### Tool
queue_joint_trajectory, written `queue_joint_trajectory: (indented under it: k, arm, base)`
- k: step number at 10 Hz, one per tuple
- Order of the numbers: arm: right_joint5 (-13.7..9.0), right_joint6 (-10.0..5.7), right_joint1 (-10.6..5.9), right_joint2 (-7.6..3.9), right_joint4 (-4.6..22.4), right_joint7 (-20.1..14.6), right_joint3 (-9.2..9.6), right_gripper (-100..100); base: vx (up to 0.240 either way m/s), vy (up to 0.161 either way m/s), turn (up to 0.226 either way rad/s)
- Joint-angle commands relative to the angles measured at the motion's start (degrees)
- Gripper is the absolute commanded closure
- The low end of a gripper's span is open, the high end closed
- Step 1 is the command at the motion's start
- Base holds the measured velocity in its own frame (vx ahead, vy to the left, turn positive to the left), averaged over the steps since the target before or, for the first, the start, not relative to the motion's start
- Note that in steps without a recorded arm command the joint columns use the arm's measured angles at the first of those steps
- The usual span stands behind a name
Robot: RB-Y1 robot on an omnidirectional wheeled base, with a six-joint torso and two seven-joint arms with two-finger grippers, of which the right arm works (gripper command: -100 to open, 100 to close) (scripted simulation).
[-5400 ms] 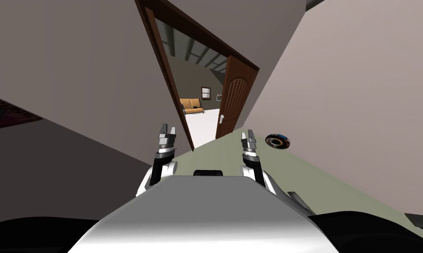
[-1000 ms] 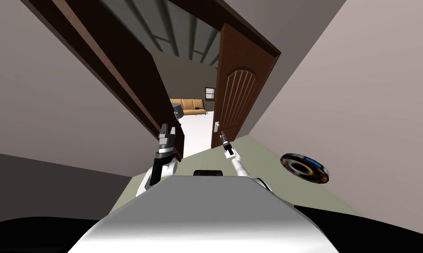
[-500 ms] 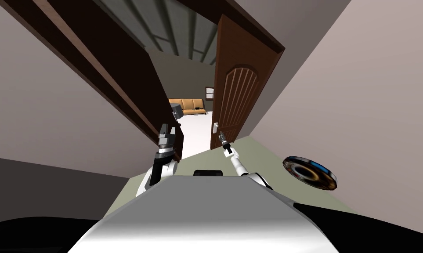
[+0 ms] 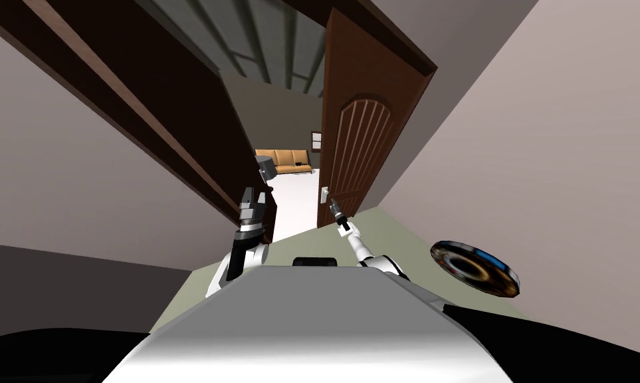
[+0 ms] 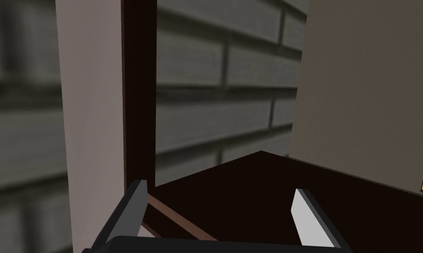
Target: Push the door open
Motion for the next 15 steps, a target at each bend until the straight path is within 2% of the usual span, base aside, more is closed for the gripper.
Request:
queue_joint_trajectory:
  k: [1,6,7,15]
  arm:
    - [0.28,-0.16,-1.15,0.11,1.88,-0.34,0.09,-100]
    - [1.18,-0.37,-4.74,0.08,7.47,-1.84,0.58,-100]
    - [1.08,-0.36,-4.26,0.06,6.74,-1.65,0.54,-100]
    - [0.35,-0.10,-4.61,0.46,7.46,-0.42,-0.58,-100]
  base:
    - [0.063,-0.068,0.021]
    - [0.069,-0.063,0.025]
    - [0.033,-0.030,0.008]
    - [0.184,0.054,0.028]
